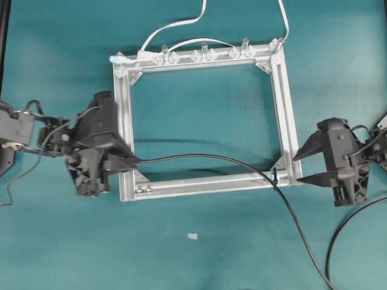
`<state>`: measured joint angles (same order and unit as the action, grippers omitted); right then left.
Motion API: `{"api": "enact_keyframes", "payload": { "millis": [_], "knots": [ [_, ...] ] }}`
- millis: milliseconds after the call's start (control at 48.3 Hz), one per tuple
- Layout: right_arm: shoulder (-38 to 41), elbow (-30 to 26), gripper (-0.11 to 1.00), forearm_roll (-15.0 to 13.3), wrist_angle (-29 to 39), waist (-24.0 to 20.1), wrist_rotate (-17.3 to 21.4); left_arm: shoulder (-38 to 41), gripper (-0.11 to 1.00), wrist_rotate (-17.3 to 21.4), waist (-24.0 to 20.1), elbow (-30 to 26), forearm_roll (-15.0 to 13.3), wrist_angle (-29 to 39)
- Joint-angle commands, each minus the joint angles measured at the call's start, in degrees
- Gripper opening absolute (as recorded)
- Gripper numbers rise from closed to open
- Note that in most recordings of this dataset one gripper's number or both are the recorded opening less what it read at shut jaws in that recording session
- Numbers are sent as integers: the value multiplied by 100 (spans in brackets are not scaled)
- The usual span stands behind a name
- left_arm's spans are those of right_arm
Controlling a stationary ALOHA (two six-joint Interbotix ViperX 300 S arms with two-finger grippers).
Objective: Insert the wire through the string loop located on the right side.
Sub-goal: 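Open the right gripper and pull the cable leftward through the loop with the left gripper, then lower the USB plug onto the frame's bottom rail and release it with the left gripper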
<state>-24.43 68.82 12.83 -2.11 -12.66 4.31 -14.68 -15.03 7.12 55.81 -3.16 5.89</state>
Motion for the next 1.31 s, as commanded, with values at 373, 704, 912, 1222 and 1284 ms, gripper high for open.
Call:
{"api": "enact_keyframes", "payload": {
  "millis": [373, 704, 912, 1222, 1284],
  "knots": [
    [-35, -18, 87, -26, -70, -9, 0, 158, 21, -475, 483, 334, -26, 255],
    [-35, -18, 87, -26, -105, -18, -9, 466, 21, -536, 510, 132, -26, 659],
    [-35, -9, 87, -26, -123, -9, -9, 246, 22, -554, 510, 35, -18, 1257],
    [-35, -9, 87, -26, -193, 9, -9, 35, 68, -545, 501, 44, 26, 1362],
    [-35, -9, 87, -26, -193, 18, -9, 35, 63, -545, 501, 44, 18, 1354]
  ]
}}
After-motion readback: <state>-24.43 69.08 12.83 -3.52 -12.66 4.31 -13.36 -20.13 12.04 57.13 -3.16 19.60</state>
